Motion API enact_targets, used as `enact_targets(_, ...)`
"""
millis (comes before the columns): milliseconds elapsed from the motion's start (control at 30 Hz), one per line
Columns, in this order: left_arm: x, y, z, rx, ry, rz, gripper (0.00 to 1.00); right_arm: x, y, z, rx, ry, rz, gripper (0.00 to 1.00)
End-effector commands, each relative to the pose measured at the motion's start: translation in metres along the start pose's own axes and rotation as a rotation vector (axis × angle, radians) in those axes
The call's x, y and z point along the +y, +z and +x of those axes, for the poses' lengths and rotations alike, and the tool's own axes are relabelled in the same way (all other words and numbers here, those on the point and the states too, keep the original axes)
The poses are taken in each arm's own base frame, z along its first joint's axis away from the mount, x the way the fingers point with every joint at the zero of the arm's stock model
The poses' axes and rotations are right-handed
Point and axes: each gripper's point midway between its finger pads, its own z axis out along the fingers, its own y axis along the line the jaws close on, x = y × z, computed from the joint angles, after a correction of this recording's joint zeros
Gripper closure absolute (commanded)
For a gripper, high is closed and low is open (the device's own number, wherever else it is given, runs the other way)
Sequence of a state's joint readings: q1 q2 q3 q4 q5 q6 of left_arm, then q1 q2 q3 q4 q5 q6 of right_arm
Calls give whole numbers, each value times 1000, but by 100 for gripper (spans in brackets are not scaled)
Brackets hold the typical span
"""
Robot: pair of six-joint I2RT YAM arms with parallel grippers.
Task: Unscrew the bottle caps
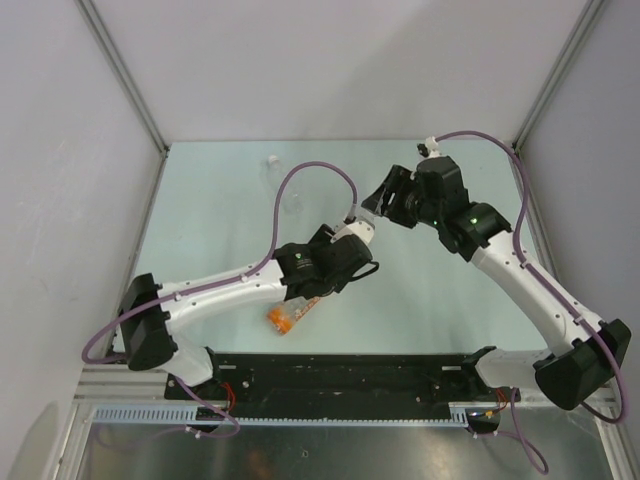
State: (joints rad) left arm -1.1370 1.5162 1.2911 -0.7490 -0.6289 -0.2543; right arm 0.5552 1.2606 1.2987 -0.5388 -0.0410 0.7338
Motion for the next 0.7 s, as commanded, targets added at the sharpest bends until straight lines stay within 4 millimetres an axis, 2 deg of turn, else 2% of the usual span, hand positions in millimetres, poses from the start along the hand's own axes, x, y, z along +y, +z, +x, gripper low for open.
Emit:
enact_targets(0,2,-6,-17,-40,-51,-17,46,25,-3,-28,-100,9,-67,44)
enact_targets(300,1,-4,-15,-30,-47,-27,46,26,7,-24,-74,13,-70,51)
enact_targets(600,0,-2,-18,-26,-43,-35,46,22,14,-17,-47,10,-53,52)
enact_targets(667,0,-2,-19,-24,-42,-35,46,22,15,-16,-41,10,-56,60)
